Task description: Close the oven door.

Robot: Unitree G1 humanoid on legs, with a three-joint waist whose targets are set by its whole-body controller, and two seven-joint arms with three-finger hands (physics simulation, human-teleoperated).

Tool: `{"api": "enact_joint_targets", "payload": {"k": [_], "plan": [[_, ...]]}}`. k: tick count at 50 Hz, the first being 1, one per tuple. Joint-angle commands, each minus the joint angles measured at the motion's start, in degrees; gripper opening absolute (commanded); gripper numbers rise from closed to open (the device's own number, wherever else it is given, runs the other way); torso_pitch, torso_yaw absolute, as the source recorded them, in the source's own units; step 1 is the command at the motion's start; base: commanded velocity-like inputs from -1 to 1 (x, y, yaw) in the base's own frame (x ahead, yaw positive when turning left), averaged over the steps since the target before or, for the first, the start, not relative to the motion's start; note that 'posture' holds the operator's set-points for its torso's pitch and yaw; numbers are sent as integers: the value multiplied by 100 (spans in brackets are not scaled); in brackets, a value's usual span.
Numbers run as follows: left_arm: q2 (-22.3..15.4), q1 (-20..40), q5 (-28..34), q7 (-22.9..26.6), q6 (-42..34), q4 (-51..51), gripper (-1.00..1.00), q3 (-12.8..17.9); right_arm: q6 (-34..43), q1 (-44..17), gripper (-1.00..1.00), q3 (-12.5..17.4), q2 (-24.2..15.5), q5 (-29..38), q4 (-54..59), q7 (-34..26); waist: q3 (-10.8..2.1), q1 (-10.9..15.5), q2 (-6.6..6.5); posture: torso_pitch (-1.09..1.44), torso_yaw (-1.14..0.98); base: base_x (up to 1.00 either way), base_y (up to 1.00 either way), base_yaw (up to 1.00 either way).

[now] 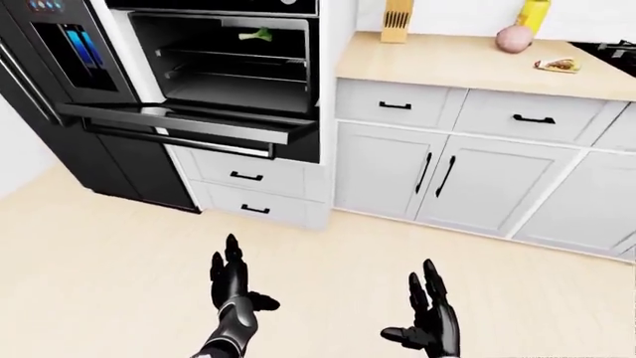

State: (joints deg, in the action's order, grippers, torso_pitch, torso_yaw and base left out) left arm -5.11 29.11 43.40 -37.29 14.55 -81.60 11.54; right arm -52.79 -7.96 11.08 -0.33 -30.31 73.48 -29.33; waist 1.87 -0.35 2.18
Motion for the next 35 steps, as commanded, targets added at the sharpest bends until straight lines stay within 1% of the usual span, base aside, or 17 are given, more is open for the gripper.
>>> {"api": "enact_joint_targets", "payload": {"k": [1, 5, 8, 10, 12, 13, 14, 15, 18, 22, 25, 26, 27, 28, 30, 31, 35], "plan": [[-122, 141, -4, -86, 69, 146, 100, 25, -149, -93, 100, -42, 48, 10, -102, -75, -64, 9, 16, 0, 0, 38, 0, 0], [-115, 123, 18, -104, 74, 145, 100, 8, -61, -149, 100, -56, 19, 18, -114, -68, -41, -19, -130, 0, 0, 39, 0, 0], [-110, 131, 7, -70, 82, 147, 100, 8, 39, -166, 100, -95, -21, 73, -195, 12, -52, -83, -315, 0, 0, 40, 0, 0], [-116, 123, 9, -79, 86, 145, 100, 7, 43, -140, 100, -118, -11, 104, -260, 57, -100, -113, -522, 0, 0, 40, 0, 0], [-117, 124, 17, -97, 75, 145, 100, 9, -56, -74, 100, -75, 26, 44, -218, -53, -236, -107, -851, 0, 0, 40, 0, 0], [-113, 123, 15, -90, 81, 146, 100, 8, -71, -64, 100, -67, 29, 27, -202, -75, -128, -40, -600, 0, 0, 41, 0, 0], [-112, 131, 5, -78, 82, 147, 100, 12, -67, -58, 100, -75, 29, 28, -219, -64, -58, -62, -721, 0, 0, 41, 0, 0], [-113, 128, 5, -79, 84, 146, 100, 10, -49, -70, 100, -89, 26, 40, -236, -43, -31, -18, -729, 0, 0, 42, 0, 0], [-116, 136, -1, -73, 80, 147, 100, 12, -54, -97, 100, -82, 27, 28, -202, -67, -67, 47, -659, 0, 0, 41, 0, 0], [-118, 145, -17, -67, 66, 147, 100, 21, -54, -84, 100, -74, 30, 5, -207, -97, -35, 121, -438, 0, 0, 42, 0, 0], [-119, 151, -24, -58, 58, 147, 100, 22, -57, -72, 100, -83, 37, 5, -223, -93, -86, 172, -167, 0, 0, 42, 0, 0], [-120, 153, -28, -58, 58, 148, 100, 25, -71, -64, 100, -80, 41, -2, -223, -103, -129, 175, -25, 0, 0, 43, 0, 0], [-121, 151, -26, -60, 60, 147, 100, 23, -75, -64, 100, -77, 44, -7, -216, -108, -205, 163, 184, 0, 0, 43, 0, 0], [-121, 151, -29, -58, 57, 147, 100, 24, -80, -64, 100, -76, 48, -13, -214, -118, -149, 86, 31, 0, 0, 44, 0, 0], [-123, 155, -34, -47, 61, 148, 100, 25, -81, -52, 100, -85, 47, -5, -231, -93, -73, 51, 60, 0, 0, 43, 0, 0], [-124, 157, -38, -48, 59, 148, 100, 27, -78, -34, 100, -96, 48, 7, -249, -56, -90, -11, 53, 0, 0, 42, 0, 0], [-124, 152, -33, -43, 46, 148, 100, 20, -100, -47, 100, -89, 56, -10, -223, -82, -107, -64, -90, 0, 0, 43, 0, 0]]}}
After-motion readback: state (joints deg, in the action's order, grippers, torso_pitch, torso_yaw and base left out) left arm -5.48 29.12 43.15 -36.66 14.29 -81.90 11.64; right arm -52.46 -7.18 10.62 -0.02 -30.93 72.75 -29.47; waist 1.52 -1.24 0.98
